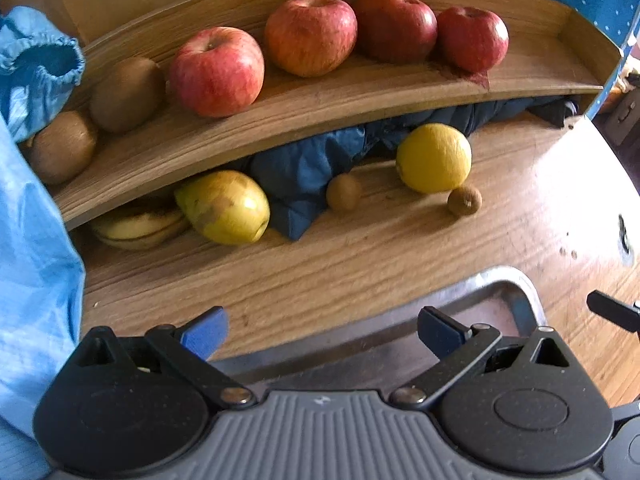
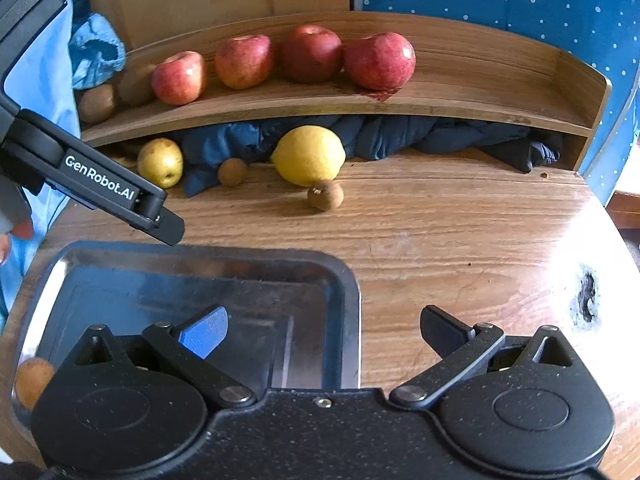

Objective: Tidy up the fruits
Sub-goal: 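Move both open tools away from the tray toward the shelf fruits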

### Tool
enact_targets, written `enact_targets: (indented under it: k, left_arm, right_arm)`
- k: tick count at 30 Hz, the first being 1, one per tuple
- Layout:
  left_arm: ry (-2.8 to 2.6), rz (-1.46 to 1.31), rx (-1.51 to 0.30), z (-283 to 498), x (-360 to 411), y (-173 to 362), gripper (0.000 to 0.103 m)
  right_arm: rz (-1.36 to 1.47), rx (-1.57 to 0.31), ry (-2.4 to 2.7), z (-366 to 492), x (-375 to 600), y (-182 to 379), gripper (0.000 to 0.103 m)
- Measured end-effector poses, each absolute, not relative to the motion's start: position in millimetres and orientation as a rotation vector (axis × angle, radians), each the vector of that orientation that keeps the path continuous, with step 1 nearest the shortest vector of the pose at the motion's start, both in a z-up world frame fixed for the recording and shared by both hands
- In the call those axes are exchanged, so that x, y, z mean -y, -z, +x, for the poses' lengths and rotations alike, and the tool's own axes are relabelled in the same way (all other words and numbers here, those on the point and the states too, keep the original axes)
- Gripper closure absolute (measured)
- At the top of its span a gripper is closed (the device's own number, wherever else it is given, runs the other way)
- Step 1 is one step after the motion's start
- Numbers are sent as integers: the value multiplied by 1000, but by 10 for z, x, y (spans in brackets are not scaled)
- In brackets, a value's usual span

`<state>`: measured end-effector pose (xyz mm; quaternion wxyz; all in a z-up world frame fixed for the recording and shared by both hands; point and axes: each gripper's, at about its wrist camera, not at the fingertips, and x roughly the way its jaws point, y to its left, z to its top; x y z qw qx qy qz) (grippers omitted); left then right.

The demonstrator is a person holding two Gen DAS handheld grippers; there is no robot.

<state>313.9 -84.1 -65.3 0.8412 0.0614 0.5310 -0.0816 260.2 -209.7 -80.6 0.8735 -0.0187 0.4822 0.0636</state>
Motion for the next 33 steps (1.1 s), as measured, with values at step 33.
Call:
enact_targets:
  k: [33]
  left_arm:
    - [209,-48,-1097,3754,885,740,1]
  right_arm:
    - [-90,-1006,-116,3229,1974,978,1]
